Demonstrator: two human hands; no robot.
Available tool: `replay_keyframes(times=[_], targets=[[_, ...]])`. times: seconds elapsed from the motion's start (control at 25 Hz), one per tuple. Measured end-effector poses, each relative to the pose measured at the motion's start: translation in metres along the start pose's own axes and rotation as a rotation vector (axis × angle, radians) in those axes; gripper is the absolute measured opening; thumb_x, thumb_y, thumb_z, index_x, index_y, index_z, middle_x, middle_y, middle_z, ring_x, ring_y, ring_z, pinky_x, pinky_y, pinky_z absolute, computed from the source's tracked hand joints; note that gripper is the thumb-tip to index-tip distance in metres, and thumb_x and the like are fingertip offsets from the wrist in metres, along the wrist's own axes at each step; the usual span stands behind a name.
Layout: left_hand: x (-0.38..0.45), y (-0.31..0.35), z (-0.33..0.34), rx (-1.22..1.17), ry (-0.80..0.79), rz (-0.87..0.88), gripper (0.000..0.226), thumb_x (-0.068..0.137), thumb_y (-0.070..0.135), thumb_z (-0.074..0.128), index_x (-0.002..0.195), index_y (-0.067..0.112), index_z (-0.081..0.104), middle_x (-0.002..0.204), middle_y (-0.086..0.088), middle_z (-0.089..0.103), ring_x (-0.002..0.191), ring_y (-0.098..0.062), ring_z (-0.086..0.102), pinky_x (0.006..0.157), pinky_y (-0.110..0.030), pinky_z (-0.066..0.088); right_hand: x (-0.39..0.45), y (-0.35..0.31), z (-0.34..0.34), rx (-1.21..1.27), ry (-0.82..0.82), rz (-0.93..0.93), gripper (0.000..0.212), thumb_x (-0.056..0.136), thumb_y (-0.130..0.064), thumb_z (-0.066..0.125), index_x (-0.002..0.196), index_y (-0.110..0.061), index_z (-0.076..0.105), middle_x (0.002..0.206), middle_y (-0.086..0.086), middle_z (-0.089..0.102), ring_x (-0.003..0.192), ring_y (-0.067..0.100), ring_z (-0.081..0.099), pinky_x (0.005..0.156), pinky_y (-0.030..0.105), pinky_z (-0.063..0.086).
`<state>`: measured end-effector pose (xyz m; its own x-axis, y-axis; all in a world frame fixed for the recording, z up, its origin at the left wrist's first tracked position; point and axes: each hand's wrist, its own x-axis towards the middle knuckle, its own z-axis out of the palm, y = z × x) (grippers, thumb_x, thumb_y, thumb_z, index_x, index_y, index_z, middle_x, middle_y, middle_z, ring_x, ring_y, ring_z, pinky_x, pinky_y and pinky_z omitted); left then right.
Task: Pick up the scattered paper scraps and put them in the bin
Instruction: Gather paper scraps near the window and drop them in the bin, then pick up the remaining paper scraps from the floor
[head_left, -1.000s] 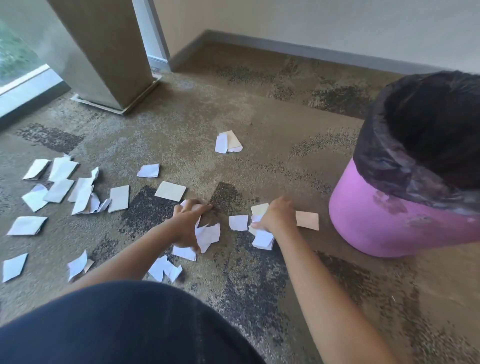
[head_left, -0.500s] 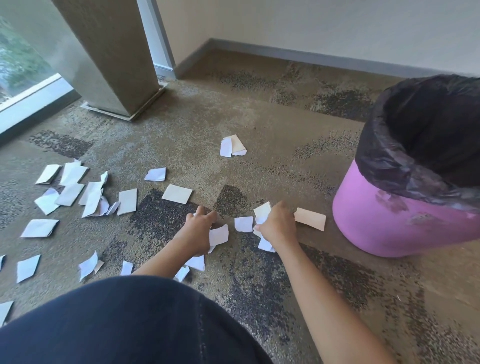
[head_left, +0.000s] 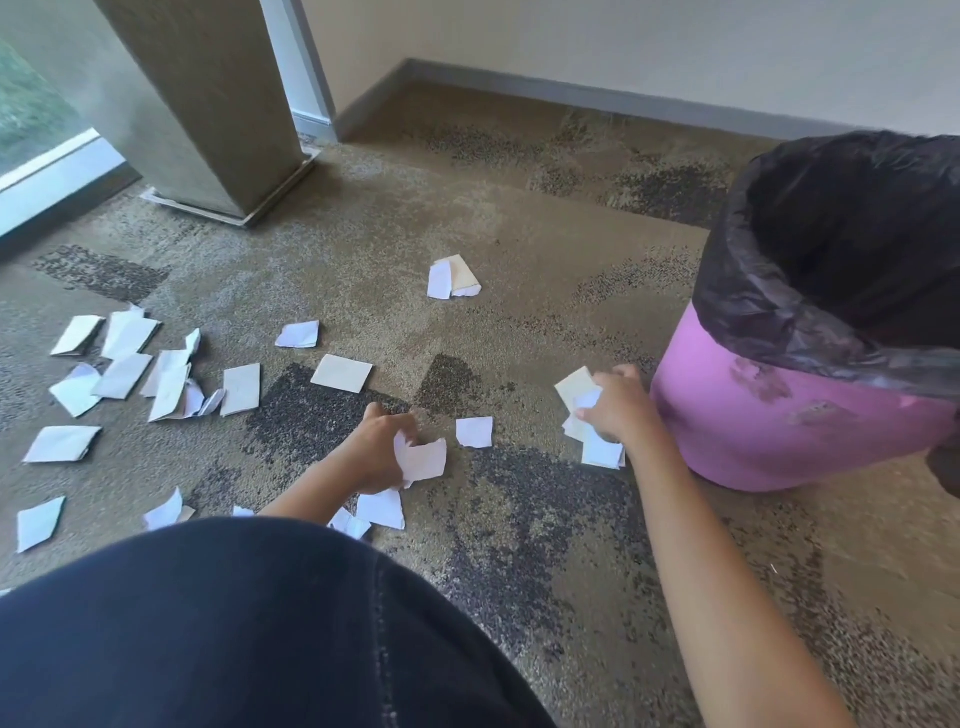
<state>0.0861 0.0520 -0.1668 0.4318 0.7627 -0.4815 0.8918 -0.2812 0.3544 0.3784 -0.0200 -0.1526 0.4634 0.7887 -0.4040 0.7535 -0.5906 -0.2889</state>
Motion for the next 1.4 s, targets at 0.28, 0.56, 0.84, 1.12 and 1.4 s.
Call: replay_keyframes(times=[0.28,0.56,0.84,1.12,1.4], targets=[[-0.003,0.007,0.003,-0.017,-0.007,0.023,0.036,0.072,-0.007,0.062,0.094,0.019,0.049,0.097,-0.007,0.056,0.086,-0.025,0.054,0.052,-0.027,0.040,-0.009,-0.011,0.012,-0.065,0.041,0.169,0.051,0.089,-0.018,0.067,0.136,-0.007,0.049,0.142,0.017,0.040,0.124,0.033,0.052,0.095,0.038,0.048],[-0.012,-0.009,-0.007,-0.298,0.053,-0.078,0.042,0.072,-0.012,0.067,0.102,0.016,0.059,0.105,-0.008,0.057,0.083,-0.025,0.061,0.056,-0.033,0.057,-0.018,-0.018,0.005,0.001,-0.001,-0.005,0.052,0.087,-0.023,0.071,0.128,-0.012,0.041,0.120,0.008,0.060,0.104,0.028,0.061,0.075,0.034,0.048],[-0.031,-0.040,-0.055,-0.466,0.089,-0.206,0.054,0.066,-0.019,0.072,0.109,0.012,0.062,0.109,-0.014,0.058,0.078,-0.024,0.053,0.056,-0.024,0.042,-0.030,-0.083,0.048,-0.025,-0.299,-0.358,0.078,0.083,-0.019,0.075,0.146,-0.026,0.030,0.139,0.009,0.049,0.116,0.029,0.056,0.086,0.037,0.048],[-0.042,-0.050,-0.040,-0.234,0.001,-0.170,0.047,0.067,-0.014,0.070,0.103,0.014,0.061,0.106,-0.011,0.062,0.082,-0.026,0.057,0.063,-0.034,0.051,-0.029,-0.097,0.070,-0.117,-0.198,-0.173,0.048,0.087,-0.011,0.067,0.129,-0.010,0.045,0.128,0.013,0.057,0.113,0.032,0.058,0.079,0.033,0.045],[-0.048,-0.037,-0.014,0.119,-0.148,-0.001,0.050,0.073,-0.008,0.067,0.110,0.024,0.056,0.123,-0.002,0.037,0.104,-0.023,0.053,0.088,-0.034,0.055,-0.031,-0.094,0.071,-0.139,-0.162,-0.217,0.037,0.087,-0.014,0.069,0.121,-0.006,0.056,0.124,0.012,0.061,0.112,0.030,0.059,0.073,0.028,0.039]])
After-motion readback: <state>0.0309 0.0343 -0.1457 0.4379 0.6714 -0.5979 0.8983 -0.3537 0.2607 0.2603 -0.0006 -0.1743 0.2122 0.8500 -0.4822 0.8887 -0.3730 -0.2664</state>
